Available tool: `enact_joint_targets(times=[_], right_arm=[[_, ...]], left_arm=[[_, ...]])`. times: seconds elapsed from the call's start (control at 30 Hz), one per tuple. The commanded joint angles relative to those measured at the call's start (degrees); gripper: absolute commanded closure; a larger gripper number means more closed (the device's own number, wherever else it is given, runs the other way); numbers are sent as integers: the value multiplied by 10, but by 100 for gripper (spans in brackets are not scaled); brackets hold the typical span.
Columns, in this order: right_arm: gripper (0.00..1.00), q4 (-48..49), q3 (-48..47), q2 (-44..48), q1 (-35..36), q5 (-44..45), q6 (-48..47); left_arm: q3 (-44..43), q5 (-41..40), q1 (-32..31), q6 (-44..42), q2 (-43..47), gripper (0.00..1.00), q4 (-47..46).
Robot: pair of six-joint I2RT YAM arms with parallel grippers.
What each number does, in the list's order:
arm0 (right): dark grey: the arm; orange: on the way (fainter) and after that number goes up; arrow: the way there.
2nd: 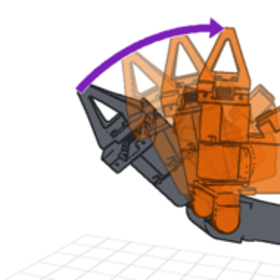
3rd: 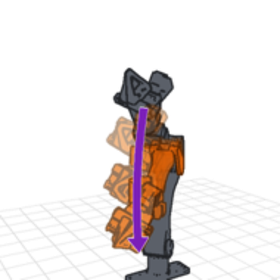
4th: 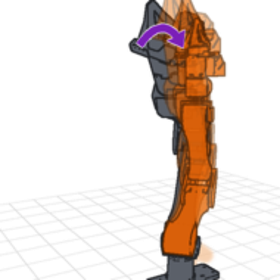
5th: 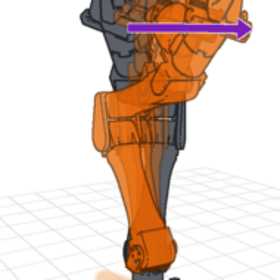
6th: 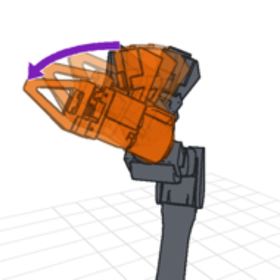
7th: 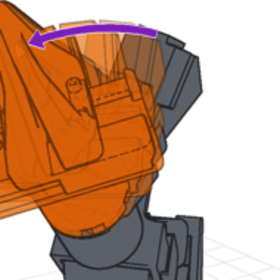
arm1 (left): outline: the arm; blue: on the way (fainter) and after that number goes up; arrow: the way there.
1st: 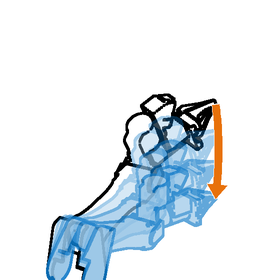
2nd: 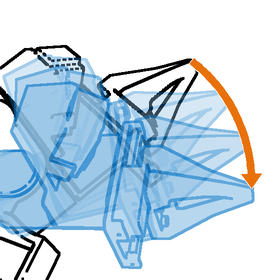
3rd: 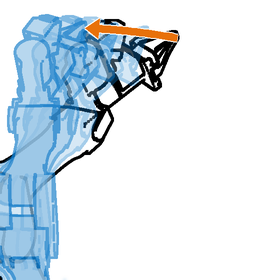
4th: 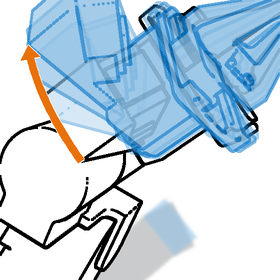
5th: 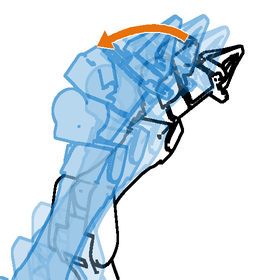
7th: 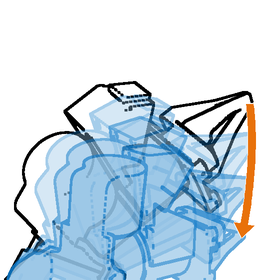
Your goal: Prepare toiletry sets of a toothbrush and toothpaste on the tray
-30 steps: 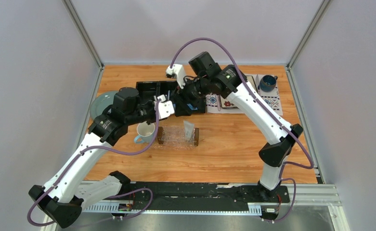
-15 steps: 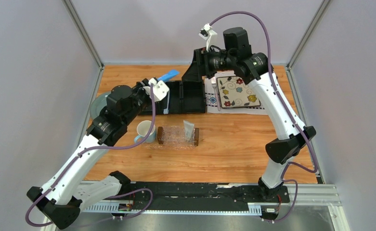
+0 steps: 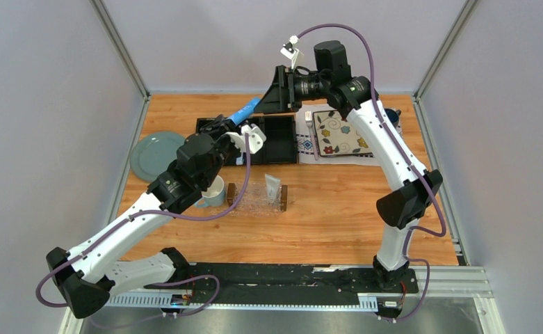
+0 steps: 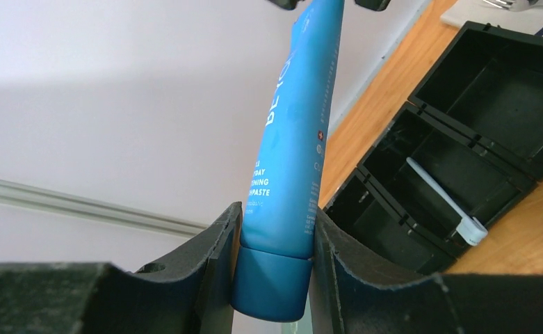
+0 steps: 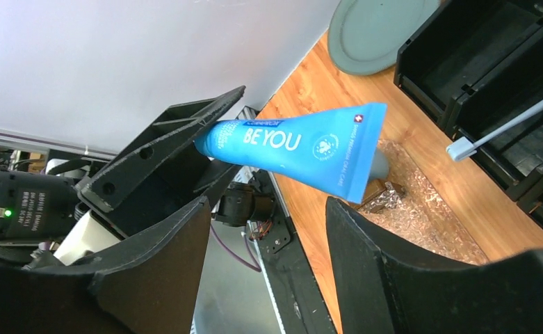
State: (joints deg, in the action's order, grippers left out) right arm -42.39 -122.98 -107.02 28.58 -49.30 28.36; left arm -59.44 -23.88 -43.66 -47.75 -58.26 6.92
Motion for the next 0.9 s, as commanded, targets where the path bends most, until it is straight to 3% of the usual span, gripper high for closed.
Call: enact_joint_targets(times=[0.0,0.37,0.73,0.87], right_arm=[[36,41,-1,-6,-10,-34,31],[43,83,15,-31,-13,-91,68],[44,100,30,-39,-14,-111,84],[51,106,31,-39,-14,-117,87]], left_arm=[[12,-40,-20,-39,4,100,-97],[50,-51,-37,-65,13,100,-154],[57,-57,-57,-89,4,100,-184],[63,-57,-62,-95,1,100,-190]])
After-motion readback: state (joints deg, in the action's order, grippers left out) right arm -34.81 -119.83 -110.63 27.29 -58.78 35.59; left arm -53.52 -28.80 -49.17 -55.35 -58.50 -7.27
